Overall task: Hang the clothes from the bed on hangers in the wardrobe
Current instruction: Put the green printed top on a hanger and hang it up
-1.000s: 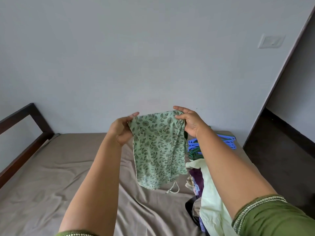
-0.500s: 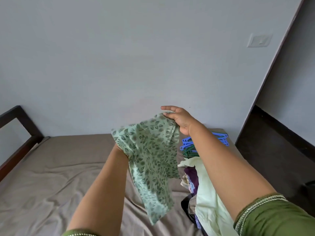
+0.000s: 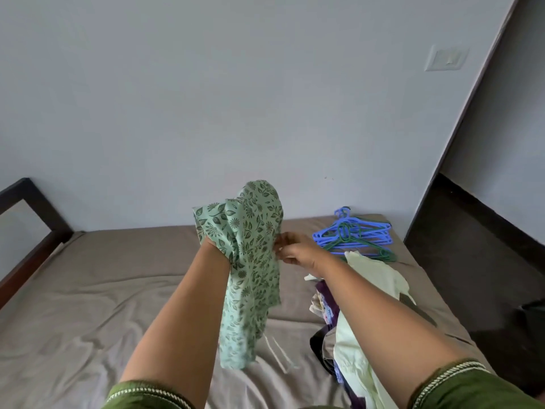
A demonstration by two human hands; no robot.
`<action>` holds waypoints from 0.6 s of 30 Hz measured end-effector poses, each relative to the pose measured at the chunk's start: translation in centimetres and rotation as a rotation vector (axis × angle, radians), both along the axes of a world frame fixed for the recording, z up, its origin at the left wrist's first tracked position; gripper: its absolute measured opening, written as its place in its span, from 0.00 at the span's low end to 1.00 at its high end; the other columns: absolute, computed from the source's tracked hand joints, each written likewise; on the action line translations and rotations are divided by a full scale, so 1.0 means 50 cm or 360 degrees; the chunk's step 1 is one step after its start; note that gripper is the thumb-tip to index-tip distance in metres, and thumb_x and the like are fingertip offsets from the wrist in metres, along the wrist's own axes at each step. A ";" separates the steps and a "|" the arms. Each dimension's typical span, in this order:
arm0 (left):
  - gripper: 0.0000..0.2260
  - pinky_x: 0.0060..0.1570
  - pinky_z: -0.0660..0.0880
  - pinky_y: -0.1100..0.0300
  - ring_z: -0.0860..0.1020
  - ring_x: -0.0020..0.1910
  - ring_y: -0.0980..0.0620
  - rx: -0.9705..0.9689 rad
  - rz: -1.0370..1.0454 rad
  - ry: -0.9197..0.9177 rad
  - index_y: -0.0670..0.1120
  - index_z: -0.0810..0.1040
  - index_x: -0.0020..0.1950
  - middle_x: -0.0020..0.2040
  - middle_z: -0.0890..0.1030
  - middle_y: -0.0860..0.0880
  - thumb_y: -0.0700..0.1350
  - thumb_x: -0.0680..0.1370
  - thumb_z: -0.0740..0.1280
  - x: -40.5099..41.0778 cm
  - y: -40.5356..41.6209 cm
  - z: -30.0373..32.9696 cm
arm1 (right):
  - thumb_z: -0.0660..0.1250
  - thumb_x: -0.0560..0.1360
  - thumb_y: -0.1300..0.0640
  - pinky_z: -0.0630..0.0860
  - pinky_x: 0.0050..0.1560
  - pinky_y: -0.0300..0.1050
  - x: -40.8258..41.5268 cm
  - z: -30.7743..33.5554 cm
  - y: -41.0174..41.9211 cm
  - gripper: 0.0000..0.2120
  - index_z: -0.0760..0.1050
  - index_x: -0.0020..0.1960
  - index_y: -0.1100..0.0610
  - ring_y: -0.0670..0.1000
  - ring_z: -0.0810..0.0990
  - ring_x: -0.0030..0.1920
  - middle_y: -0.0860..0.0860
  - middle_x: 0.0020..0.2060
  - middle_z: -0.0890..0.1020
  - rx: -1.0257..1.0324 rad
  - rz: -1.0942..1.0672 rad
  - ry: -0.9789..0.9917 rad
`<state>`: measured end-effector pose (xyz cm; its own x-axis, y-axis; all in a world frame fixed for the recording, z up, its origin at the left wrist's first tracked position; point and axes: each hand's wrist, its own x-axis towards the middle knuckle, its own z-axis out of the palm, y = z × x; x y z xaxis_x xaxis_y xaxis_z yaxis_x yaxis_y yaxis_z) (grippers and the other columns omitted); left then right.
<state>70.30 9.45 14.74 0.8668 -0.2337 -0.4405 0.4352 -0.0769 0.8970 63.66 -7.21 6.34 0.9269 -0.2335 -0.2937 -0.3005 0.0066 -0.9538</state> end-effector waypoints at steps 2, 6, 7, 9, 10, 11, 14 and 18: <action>0.17 0.32 0.66 0.62 0.66 0.32 0.51 0.0052 0.0027 -0.0010 0.41 0.67 0.35 0.36 0.68 0.46 0.38 0.84 0.54 -0.001 0.005 -0.004 | 0.67 0.70 0.71 0.74 0.50 0.43 0.007 -0.019 0.019 0.22 0.73 0.60 0.53 0.51 0.78 0.53 0.50 0.49 0.80 0.0081 0.0066 -0.0001; 0.17 0.34 0.67 0.61 0.66 0.33 0.50 0.0122 0.0008 -0.0047 0.41 0.67 0.34 0.37 0.68 0.46 0.36 0.83 0.53 0.001 0.022 -0.004 | 0.71 0.70 0.69 0.70 0.48 0.45 0.023 -0.013 0.028 0.26 0.70 0.62 0.50 0.50 0.78 0.52 0.49 0.49 0.80 0.0261 0.0011 -0.0157; 0.17 0.36 0.69 0.61 0.66 0.33 0.49 0.0121 0.0018 -0.0022 0.40 0.67 0.34 0.36 0.68 0.45 0.35 0.83 0.53 0.004 0.030 -0.004 | 0.71 0.70 0.69 0.69 0.48 0.45 0.025 -0.008 0.025 0.24 0.71 0.59 0.49 0.48 0.78 0.51 0.47 0.47 0.80 0.0312 0.0002 -0.0193; 0.16 0.48 0.74 0.57 0.68 0.34 0.48 0.0140 0.0075 -0.0033 0.38 0.70 0.36 0.39 0.72 0.41 0.35 0.83 0.53 0.007 0.053 0.000 | 0.70 0.71 0.69 0.66 0.48 0.45 0.032 0.000 0.021 0.18 0.74 0.52 0.49 0.46 0.79 0.48 0.45 0.43 0.81 0.0388 0.0025 -0.0251; 0.15 0.53 0.74 0.55 0.69 0.36 0.46 0.0149 0.0070 -0.0039 0.36 0.72 0.40 0.45 0.75 0.36 0.35 0.83 0.53 0.006 0.061 0.002 | 0.70 0.71 0.69 0.66 0.48 0.45 0.036 0.001 0.018 0.15 0.75 0.48 0.50 0.45 0.79 0.47 0.44 0.41 0.82 0.0406 0.0037 -0.0258; 0.14 0.55 0.73 0.54 0.69 0.37 0.45 0.0154 0.0073 -0.0043 0.35 0.73 0.42 0.51 0.76 0.33 0.35 0.83 0.53 0.006 0.065 0.005 | 0.70 0.71 0.68 0.66 0.48 0.45 0.037 0.003 0.017 0.13 0.75 0.43 0.50 0.45 0.80 0.47 0.44 0.39 0.82 0.0421 0.0043 -0.0261; 0.17 0.35 0.69 0.62 0.66 0.32 0.50 0.0062 0.0125 -0.0047 0.41 0.67 0.34 0.38 0.71 0.42 0.36 0.83 0.54 0.003 0.073 0.012 | 0.70 0.72 0.68 0.69 0.48 0.44 0.043 -0.003 0.015 0.13 0.72 0.39 0.51 0.46 0.80 0.46 0.44 0.37 0.83 0.0452 0.0028 -0.0256; 0.17 0.33 0.65 0.63 0.65 0.32 0.51 -0.0057 0.0218 -0.0085 0.42 0.66 0.34 0.35 0.66 0.46 0.35 0.83 0.53 0.004 0.085 0.004 | 0.74 0.69 0.65 0.72 0.63 0.50 0.039 -0.029 0.024 0.26 0.70 0.62 0.53 0.53 0.78 0.55 0.50 0.46 0.81 0.0148 0.0225 -0.0127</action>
